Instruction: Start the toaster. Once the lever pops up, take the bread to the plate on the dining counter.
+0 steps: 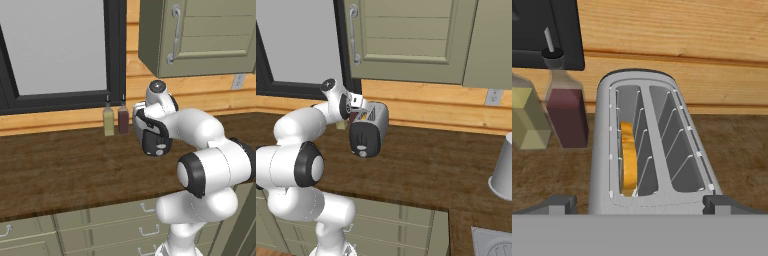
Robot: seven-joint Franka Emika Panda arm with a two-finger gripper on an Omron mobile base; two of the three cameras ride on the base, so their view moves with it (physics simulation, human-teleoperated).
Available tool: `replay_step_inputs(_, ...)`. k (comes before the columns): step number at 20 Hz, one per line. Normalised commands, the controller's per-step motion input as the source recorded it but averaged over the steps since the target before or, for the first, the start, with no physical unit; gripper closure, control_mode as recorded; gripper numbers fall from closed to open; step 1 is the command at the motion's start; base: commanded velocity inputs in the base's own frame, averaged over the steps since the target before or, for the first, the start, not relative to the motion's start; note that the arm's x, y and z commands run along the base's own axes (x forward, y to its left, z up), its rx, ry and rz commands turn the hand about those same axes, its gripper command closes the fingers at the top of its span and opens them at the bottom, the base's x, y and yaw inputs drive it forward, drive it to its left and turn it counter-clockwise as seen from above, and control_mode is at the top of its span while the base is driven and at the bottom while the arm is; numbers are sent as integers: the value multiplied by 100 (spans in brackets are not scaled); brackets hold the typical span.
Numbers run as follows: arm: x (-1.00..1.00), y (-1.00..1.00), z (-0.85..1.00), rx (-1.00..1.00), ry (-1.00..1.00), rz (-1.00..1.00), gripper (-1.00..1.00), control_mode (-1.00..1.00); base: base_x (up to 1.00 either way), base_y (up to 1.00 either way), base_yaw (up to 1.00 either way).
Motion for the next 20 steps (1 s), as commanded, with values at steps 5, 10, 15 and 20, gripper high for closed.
replay_step_inputs(5, 0, 0, 0, 0, 0, 0, -100, -100, 0, 0, 0)
replay_step_inputs(10, 0, 0, 0, 0, 0, 0, -100, -100, 0, 0, 0)
replay_step_inputs(15, 0, 0, 0, 0, 0, 0, -100, -100, 0, 0, 0)
replay_step_inputs(20, 0, 0, 0, 0, 0, 0, -100, -100, 0, 0, 0)
